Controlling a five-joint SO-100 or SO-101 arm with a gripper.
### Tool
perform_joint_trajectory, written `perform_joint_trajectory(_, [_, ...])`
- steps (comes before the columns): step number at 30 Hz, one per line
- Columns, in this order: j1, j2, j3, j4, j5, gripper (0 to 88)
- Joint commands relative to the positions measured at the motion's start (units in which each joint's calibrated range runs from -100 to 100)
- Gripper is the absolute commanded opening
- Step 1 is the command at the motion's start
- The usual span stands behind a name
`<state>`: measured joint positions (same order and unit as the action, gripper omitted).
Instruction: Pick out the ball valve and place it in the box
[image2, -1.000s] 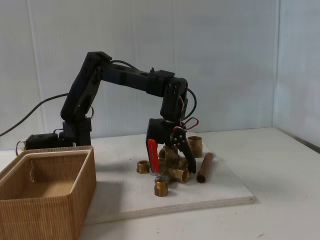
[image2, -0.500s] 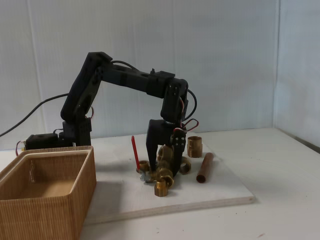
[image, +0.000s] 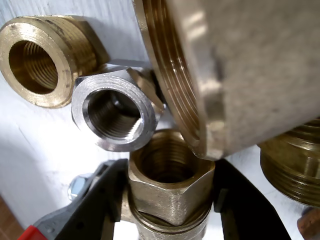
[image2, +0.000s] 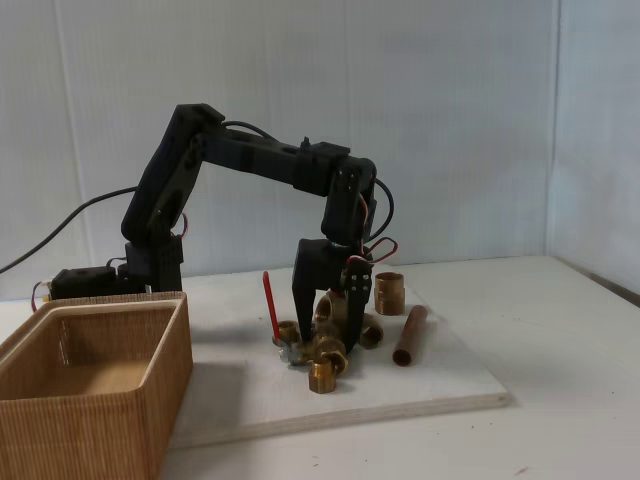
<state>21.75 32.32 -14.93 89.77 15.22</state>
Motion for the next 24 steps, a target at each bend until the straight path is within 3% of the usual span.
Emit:
perform_joint_trajectory(1, [0.0,-0.8,-0.5,0.1,-0.1,13.1])
perform_joint_trajectory(6, [0.0,-1.0,-0.5,0.2,-0.1,4.4])
perform_joint_trajectory(15, [0.0,-1.3,-1.4,0.9,-0.1,4.8])
perform_joint_trajectory(20, [0.1,-1.2,-9.6,9.4,-0.1,4.8])
perform_joint_trajectory(24, [1.7,-1.3,-13.0,9.4,0.1,4.8])
